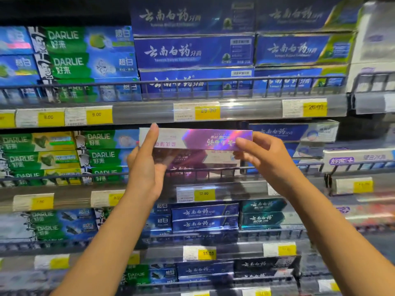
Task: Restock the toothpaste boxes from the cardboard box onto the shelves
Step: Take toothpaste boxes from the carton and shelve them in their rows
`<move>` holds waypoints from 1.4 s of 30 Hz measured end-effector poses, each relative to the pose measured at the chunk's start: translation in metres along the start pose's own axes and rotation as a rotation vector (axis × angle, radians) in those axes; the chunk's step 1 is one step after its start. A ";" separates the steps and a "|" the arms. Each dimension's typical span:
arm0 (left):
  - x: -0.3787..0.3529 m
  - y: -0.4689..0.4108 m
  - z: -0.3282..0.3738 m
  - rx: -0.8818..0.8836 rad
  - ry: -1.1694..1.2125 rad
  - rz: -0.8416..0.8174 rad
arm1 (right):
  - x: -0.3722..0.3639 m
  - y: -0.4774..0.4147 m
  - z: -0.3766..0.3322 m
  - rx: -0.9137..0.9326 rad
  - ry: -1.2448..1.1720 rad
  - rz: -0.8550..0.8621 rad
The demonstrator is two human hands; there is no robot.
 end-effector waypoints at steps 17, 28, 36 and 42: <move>-0.022 -0.003 0.016 -0.194 -0.624 -0.290 | 0.014 -0.007 0.005 -0.255 -0.109 0.127; -0.010 -0.004 0.023 -0.147 -0.359 -0.414 | 0.001 -0.003 0.022 -0.368 -0.237 -0.086; -0.019 0.010 0.035 -0.142 -0.414 -0.565 | -0.003 0.003 0.019 -0.456 -0.471 -0.226; -0.014 0.014 0.032 -0.050 -0.437 -0.255 | -0.003 0.002 0.013 -0.264 -0.376 -0.209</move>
Point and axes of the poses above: each hand's wrist, its own y-axis away from the middle knuckle, its own x-axis out of the back of the hand, z = x × y, the point moved 8 cm from there along -y, towards the middle knuckle, and after that the axes turned 11 degrees about y, right-handed, at the moved point
